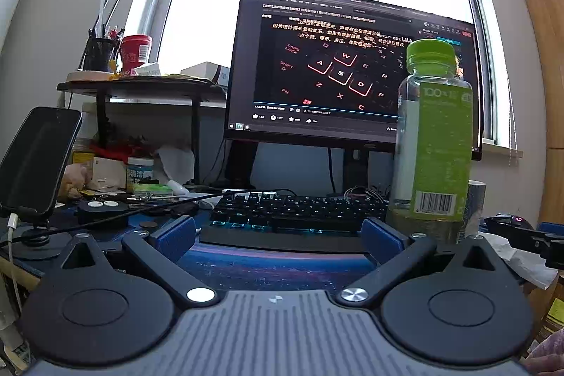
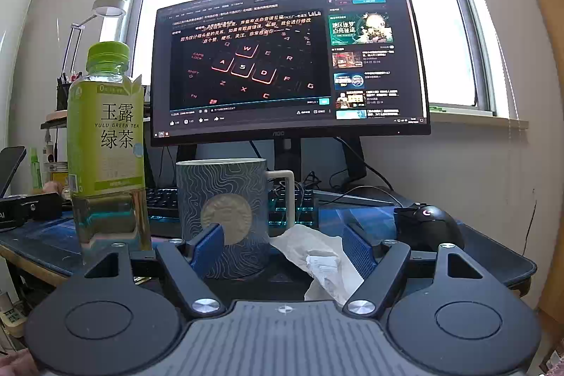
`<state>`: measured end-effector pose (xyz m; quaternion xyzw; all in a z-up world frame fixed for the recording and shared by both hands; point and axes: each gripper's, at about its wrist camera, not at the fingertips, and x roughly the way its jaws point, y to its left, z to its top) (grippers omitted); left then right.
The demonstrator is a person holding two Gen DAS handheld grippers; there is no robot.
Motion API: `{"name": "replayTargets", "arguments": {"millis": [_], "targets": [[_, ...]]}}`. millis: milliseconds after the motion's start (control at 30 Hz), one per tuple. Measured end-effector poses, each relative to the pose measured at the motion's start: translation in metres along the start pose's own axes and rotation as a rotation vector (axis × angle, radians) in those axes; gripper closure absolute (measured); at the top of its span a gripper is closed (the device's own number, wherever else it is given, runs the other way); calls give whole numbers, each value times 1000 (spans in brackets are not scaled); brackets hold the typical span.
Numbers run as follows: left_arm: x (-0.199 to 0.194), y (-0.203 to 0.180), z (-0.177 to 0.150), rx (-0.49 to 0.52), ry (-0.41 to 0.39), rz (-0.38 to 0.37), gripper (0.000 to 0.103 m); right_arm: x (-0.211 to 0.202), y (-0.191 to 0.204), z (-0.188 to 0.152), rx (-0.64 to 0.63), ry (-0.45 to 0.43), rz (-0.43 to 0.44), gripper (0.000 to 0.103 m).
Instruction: Clean container
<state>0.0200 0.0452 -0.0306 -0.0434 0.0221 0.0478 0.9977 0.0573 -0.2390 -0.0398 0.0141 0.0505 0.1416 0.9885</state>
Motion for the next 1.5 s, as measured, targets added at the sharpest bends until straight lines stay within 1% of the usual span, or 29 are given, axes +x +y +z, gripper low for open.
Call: {"name": "replayTargets", "arguments": {"millis": [167, 267, 467, 733, 1500], "targets": [[0, -4, 1, 11, -4, -2, 0, 1, 0, 0, -1, 1, -1, 25], [-1, -4, 2, 14, -6, -22, 0, 1, 0, 0, -1, 0, -2, 25], [-2, -8, 2, 22, -16, -31, 0, 0, -1, 0, 0, 0, -5, 25], [-1, -6, 1, 11, -12, -28, 0, 0, -3, -1, 5, -1, -7, 25], [-1, -9, -2, 29, -5, -11, 0, 1, -4, -2, 14, 3, -5, 25]]}}
